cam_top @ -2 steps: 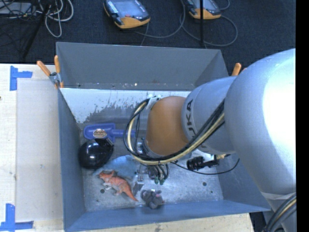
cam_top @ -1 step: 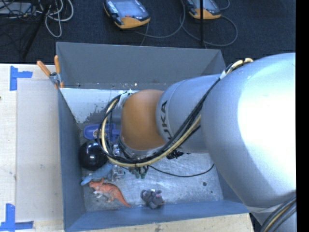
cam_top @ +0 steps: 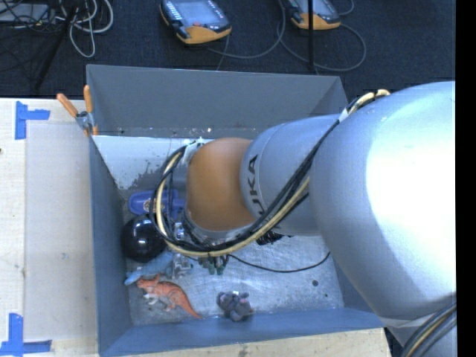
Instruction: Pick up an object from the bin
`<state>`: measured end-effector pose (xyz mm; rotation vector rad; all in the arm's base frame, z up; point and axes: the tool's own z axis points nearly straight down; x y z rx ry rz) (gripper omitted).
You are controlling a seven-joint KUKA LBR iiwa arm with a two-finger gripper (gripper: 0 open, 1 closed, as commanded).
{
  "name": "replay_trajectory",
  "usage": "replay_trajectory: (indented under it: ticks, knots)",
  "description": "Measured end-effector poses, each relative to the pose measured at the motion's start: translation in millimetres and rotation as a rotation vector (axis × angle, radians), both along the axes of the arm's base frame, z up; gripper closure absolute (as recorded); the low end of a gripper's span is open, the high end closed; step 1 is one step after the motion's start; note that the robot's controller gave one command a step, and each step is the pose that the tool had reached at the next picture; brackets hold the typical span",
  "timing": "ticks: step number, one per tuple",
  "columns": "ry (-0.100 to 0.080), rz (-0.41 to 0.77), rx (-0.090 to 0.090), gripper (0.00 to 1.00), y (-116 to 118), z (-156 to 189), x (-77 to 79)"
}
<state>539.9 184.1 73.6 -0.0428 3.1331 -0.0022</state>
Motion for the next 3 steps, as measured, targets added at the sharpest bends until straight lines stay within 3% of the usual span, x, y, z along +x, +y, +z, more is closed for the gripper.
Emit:
replay_trajectory:
  ticks: [1, 2, 3]
  knots:
    - [0.016, -0.002, -0.002, 1.0, 1, 37, -6.5]
    - [0.01, 0.017, 0.0, 1.0, 5, 98, 2.3]
    - [0.012, -0.046, 0.0, 1.0, 8, 163, -5.0]
